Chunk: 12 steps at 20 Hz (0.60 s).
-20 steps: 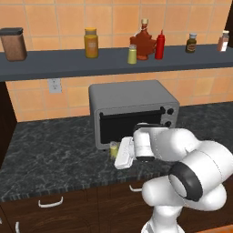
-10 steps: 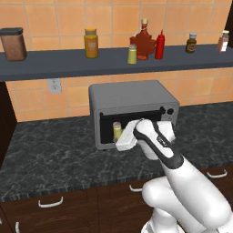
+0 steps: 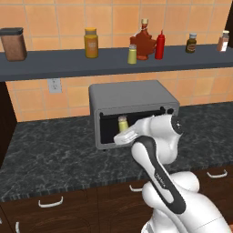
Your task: Put the shaker and condiment bottle from the counter next to their counterparts in the cabinet.
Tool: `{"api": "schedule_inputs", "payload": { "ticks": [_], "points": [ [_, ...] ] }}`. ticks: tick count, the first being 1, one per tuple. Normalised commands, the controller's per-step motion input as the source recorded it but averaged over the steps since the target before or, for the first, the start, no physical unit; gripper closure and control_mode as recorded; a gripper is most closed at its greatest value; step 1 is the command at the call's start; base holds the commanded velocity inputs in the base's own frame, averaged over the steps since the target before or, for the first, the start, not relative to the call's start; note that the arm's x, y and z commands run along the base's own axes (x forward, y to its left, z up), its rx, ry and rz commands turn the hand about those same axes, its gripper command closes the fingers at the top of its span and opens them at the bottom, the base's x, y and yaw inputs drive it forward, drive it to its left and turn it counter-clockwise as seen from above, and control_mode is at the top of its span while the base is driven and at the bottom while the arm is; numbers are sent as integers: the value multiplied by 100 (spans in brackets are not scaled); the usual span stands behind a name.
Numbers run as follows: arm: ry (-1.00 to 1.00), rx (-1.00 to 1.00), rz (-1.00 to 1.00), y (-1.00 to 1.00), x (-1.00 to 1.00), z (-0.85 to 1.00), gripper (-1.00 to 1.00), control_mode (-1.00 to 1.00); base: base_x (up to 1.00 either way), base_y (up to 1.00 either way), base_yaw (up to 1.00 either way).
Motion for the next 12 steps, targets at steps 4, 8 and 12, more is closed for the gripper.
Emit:
{"api": "schedule_inputs", "payload": {
  "ticks": [4, 8, 12],
  "points": [
    [3, 0, -26, -49, 0, 46, 100, -100, 0, 0, 0],
    [-3, 0, -22, -34, 0, 65, 100, -100, 0, 0, 0],
    [-10, 0, -21, -28, -2, 77, 100, -100, 0, 0, 0]
  ]
}}
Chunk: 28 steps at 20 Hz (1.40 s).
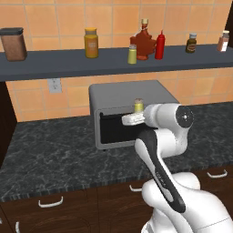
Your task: Put the shaker and condiment bottle from the counter next to their counterparts in the cabinet.
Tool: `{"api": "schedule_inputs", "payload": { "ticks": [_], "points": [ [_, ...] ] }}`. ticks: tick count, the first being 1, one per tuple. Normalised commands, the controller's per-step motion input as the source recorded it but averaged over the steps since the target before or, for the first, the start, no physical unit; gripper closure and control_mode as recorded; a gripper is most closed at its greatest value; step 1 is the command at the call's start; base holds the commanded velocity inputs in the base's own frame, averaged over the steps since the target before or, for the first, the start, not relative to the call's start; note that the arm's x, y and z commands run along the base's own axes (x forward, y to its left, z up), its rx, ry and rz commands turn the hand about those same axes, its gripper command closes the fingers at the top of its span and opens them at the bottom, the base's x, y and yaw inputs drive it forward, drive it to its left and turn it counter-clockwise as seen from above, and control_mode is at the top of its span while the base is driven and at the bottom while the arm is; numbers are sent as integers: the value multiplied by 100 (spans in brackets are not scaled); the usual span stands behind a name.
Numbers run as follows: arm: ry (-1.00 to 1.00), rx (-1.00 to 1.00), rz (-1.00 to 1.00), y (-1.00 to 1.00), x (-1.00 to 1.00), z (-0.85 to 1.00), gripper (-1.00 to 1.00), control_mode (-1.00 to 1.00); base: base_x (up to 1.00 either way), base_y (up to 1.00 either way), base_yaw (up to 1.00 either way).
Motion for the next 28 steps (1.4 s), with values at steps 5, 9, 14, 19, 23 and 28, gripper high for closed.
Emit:
{"api": "schedule_inputs", "payload": {
  "ticks": [5, 9, 14, 19, 23, 28],
  "points": [
    [-12, 0, -21, -23, 0, 74, 100, -100, 0, 0, 0],
    [-17, 3, -15, 0, -1, 62, 100, -100, 0, 0, 0],
    [-13, 3, -16, 0, -13, 61, 100, -100, 0, 0, 0],
    [-7, 1, -15, 2, -8, 61, 100, -100, 0, 0, 0],
    [0, 0, -21, 25, 0, 54, 100, -100, 0, 0, 0],
    [0, -4, -8, 44, 19, 20, 100, -100, 0, 0, 0]
  ]
}}
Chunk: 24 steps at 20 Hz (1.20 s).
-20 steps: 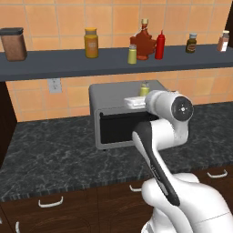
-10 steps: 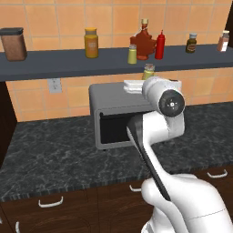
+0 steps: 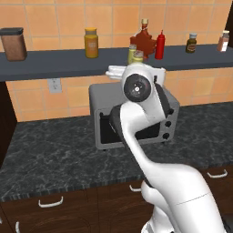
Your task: Put the shaker and condiment bottle from the counter next to their counterparts in the cabinet.
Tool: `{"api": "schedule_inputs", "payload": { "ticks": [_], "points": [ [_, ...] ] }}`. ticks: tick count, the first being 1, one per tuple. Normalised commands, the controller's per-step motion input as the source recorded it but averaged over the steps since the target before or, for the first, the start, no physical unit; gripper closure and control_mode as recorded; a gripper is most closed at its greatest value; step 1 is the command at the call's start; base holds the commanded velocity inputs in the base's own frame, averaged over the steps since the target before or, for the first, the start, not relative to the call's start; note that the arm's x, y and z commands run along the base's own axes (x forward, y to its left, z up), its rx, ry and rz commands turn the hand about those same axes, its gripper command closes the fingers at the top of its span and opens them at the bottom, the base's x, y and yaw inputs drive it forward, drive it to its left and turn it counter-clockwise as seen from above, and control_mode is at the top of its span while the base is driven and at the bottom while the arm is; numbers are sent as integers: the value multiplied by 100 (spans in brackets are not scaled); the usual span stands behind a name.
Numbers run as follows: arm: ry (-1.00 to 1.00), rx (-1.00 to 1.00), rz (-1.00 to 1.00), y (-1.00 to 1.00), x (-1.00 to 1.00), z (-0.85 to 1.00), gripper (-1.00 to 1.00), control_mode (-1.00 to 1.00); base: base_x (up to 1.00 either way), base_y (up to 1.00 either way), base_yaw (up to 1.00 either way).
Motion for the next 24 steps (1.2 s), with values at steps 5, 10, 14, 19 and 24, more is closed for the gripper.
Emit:
{"api": "schedule_inputs", "payload": {
  "ticks": [5, 10, 14, 19, 24],
  "points": [
    [0, -9, 0, 14, 63, -5, 100, -100, 0, 0, 0],
    [1, -5, 0, 0, 65, 0, 100, -100, 0, 0, 0],
    [0, 0, -5, 0, 33, 0, 100, -100, 0, 0, 0],
    [0, 0, -14, 0, 15, 0, 100, -100, 0, 0, 0],
    [2, 0, -15, 0, 35, 0, 100, -100, 0, 0, 0]
  ]
}}
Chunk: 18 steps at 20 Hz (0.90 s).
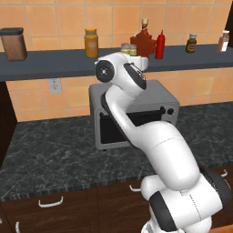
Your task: Put the shaker and condiment bottle from the counter next to their counterparts in the cabinet.
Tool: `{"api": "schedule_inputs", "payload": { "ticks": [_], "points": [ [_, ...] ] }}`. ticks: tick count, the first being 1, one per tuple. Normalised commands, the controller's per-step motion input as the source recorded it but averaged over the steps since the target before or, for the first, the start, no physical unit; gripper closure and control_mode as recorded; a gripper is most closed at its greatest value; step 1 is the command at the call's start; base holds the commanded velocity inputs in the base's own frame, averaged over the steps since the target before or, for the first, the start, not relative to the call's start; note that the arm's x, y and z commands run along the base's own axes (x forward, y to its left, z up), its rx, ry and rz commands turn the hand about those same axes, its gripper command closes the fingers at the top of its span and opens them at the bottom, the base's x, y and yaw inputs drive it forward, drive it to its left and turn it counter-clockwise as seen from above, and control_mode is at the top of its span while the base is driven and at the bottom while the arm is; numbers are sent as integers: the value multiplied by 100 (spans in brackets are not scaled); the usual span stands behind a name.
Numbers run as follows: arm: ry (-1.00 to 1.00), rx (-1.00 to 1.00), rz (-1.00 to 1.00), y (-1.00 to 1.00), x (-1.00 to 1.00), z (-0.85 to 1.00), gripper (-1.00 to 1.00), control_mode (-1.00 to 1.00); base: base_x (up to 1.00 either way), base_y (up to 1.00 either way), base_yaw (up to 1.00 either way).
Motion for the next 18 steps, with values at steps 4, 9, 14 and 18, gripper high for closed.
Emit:
{"api": "schedule_inputs", "payload": {
  "ticks": [4, 9, 14, 18],
  "points": [
    [0, 0, -14, 0, 31, 0, 100, -100, 0, 0, 0],
    [0, 0, -11, 0, 35, -1, 100, -100, 0, 0, 0],
    [0, 0, -4, 0, 18, -5, 100, -100, 0, 0, 0],
    [0, 0, -4, -1, 30, -6, 100, -100, 0, 0, 0]
  ]
}}
